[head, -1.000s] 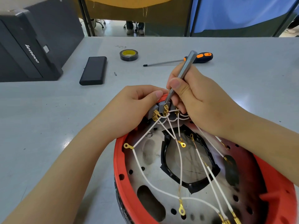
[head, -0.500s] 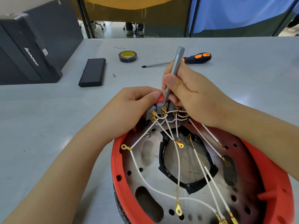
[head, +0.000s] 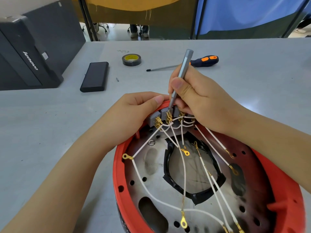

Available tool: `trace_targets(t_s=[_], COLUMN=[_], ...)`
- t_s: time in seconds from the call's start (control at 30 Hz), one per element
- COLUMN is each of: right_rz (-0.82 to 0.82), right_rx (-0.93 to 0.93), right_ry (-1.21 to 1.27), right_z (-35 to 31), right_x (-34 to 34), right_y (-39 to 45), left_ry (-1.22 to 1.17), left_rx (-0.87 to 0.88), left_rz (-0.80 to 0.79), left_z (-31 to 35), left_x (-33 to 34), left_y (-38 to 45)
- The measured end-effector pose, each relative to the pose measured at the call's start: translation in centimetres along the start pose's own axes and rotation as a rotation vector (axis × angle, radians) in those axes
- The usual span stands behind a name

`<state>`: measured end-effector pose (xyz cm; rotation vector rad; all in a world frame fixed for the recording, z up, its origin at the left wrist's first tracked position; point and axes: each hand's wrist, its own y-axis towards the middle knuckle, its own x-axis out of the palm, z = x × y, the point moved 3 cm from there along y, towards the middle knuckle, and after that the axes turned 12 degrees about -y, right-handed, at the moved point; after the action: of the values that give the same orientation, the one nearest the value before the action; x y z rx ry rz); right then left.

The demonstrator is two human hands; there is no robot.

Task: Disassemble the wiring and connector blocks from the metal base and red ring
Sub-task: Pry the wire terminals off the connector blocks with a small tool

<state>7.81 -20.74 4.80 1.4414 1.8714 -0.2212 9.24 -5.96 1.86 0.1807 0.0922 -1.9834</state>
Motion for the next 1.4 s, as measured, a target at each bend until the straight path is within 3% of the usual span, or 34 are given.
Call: trace_targets(t_s=[0.43, 0.8, 1.13, 1.4], right_rz=[0.051, 0.07, 0.127, 0.122], right_rx=[-0.044, -0.041, 0.107, 0.225], right_ry=[-0.16, -0.149, 0.167, 0.194], right_z=[0.1, 0.3, 0.0, 0.7], right_x=[0.1, 0.0, -0.8, -2.3], right_y=[0.0, -0.1, 0.3, -0.9], left_ry=[0.012, 0.028, 0.037, 0.007], left_rx=[0.018, 0.021, 0.02, -0.011], left_rz=[0.012, 0.011, 0.036, 0.131], left_z=[0.0, 0.0, 0.1, 0.2], left_x=[0.1, 0.1, 0.2, 0.3], left_y=[0.0, 0.0, -0.2, -1.3])
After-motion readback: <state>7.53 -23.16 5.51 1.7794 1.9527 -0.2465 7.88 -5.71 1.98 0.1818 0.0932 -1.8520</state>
